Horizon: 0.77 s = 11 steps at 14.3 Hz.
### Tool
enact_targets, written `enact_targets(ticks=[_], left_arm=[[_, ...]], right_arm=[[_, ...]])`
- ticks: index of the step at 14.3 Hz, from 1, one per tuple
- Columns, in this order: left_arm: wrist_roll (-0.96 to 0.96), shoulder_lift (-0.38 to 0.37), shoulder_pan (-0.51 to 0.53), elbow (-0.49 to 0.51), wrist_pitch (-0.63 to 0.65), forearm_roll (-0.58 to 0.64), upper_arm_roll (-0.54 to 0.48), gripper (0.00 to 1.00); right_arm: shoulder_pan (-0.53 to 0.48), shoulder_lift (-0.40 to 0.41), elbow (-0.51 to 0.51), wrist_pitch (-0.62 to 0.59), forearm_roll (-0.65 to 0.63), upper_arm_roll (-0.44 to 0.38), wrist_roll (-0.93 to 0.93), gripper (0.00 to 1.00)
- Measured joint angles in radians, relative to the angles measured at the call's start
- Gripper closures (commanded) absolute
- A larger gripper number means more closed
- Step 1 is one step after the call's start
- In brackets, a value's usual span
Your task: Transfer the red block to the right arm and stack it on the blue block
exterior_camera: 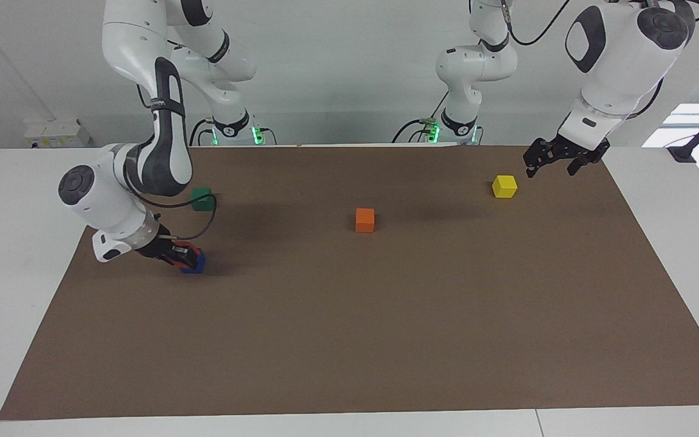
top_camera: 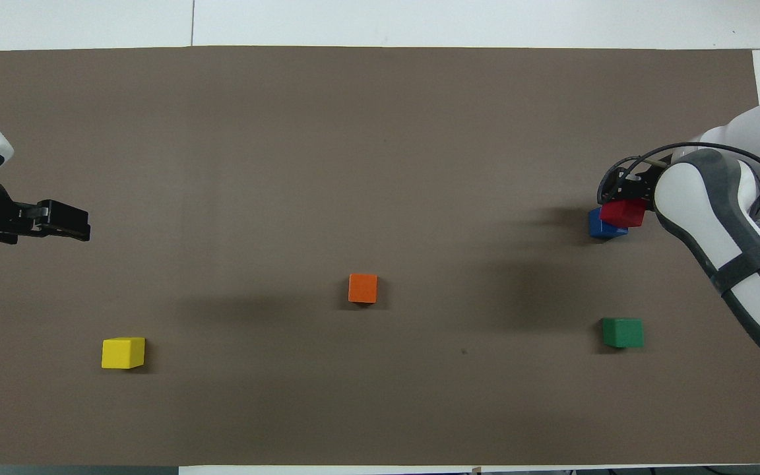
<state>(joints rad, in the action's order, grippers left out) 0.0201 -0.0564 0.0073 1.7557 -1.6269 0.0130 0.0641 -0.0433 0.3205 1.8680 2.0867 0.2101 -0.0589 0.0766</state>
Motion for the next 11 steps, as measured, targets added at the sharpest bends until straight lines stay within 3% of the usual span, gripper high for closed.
enact_targets(ticks=[2,11], left_arm=[[0.0,0.0,0.0,0.0,0.0,0.0,0.0,0.0],[0.0,0.0,0.0,0.0,0.0,0.0,0.0,0.0]], right_arm=[[0.0,0.0,0.0,0.0,0.0,0.0,0.0,0.3],[0.002,0.001,0.026,0.003,0.0,0.0,0.0,0.21]])
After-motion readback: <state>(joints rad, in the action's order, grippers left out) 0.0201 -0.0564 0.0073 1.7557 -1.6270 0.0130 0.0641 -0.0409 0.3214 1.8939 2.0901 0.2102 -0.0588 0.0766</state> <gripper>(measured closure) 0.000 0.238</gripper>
